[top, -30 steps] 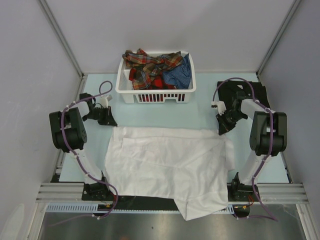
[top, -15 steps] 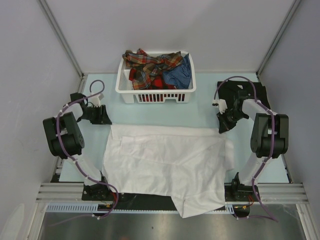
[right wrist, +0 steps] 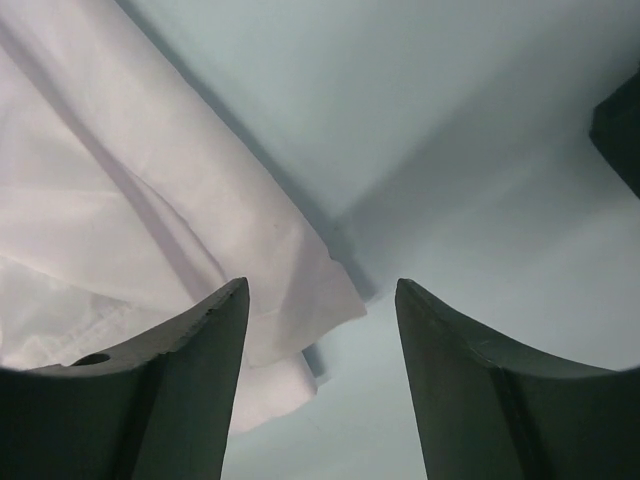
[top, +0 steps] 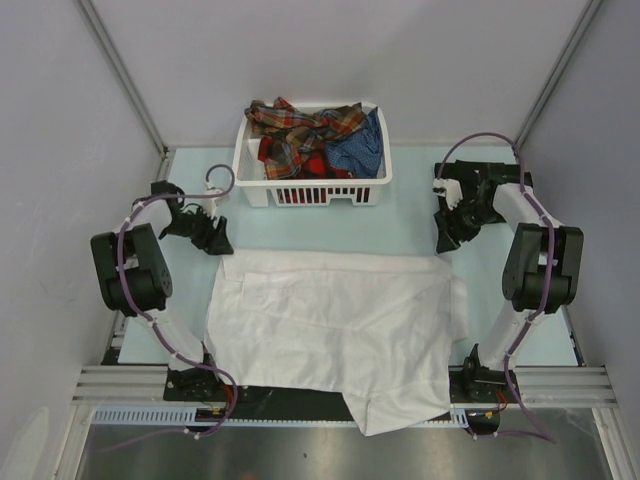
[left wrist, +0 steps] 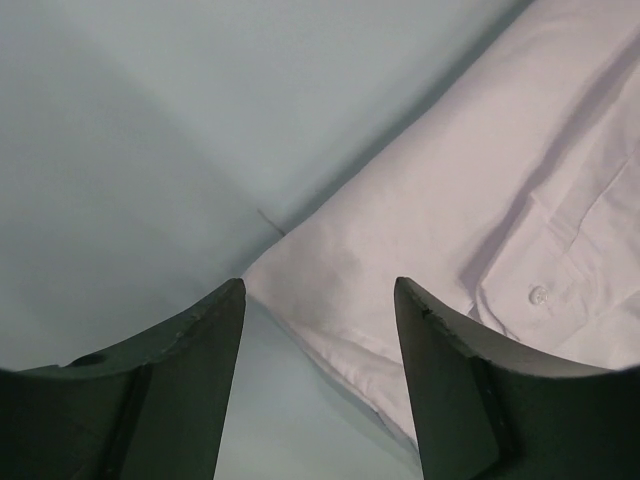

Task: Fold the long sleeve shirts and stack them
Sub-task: Fold the shirt

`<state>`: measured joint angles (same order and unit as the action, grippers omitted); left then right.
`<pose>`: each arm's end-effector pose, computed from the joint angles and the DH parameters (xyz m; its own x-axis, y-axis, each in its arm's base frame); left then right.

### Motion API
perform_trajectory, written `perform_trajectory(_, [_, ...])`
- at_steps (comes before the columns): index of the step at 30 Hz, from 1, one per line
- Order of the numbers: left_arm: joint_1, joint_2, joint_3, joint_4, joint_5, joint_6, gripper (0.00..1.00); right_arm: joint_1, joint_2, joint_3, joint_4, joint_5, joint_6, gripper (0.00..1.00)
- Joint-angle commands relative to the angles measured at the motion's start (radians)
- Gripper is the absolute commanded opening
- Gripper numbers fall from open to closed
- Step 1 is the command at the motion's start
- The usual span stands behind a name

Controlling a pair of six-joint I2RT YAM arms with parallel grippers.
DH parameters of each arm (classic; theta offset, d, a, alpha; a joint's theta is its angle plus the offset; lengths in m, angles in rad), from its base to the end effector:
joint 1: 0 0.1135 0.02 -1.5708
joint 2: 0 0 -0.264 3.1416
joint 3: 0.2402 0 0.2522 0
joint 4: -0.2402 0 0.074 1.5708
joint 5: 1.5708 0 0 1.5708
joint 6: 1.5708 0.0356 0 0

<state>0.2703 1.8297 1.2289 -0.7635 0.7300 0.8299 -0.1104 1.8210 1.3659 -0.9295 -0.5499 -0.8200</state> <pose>0.3380 0.0690 0.1813 -0.6862 0.3804 -0.6200 0.6506 0.7022 -0.2893 0.3510 -0.0202 0.2129 -0.6647 -0.5535 -0.5018 -0.7156 0.6646 0.2150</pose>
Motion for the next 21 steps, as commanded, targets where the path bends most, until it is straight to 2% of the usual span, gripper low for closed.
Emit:
perform_trajectory(1, [-0.019,0.031,0.05,-0.062,0.132,0.185,0.67,0.025,0.064,0.01,0.023,0.002,0.004,0.66])
perform_trajectory(8, [-0.054,0.077,0.047,0.001,0.079,0.178,0.69,0.032,0.109,-0.066,0.07,0.034,-0.028,0.64])
perform_trajectory(10, [-0.052,0.085,0.049,0.015,0.034,0.178,0.66,0.034,0.113,-0.076,0.06,0.03,-0.039,0.56])
perform_trajectory(13, [-0.054,0.082,0.034,0.02,-0.018,0.198,0.56,0.035,0.109,-0.103,0.049,0.024,-0.053,0.49])
perform_trajectory(15, [-0.056,0.069,0.011,0.018,-0.032,0.219,0.42,0.04,0.097,-0.126,0.06,0.03,-0.054,0.4])
perform_trajectory(16, [-0.056,0.059,0.003,0.02,-0.041,0.219,0.36,0.043,0.092,-0.132,0.069,0.034,-0.051,0.31])
perform_trajectory(17, [-0.054,0.056,-0.002,0.024,-0.044,0.21,0.24,0.054,0.089,-0.136,0.08,0.039,-0.05,0.21])
perform_trajectory(19, [-0.056,0.052,-0.008,0.039,-0.05,0.195,0.11,0.066,0.081,-0.139,0.129,0.068,-0.01,0.0])
perform_trajectory(21, [-0.051,0.04,-0.017,0.082,-0.066,0.137,0.05,0.074,0.071,-0.133,0.199,0.083,0.025,0.0])
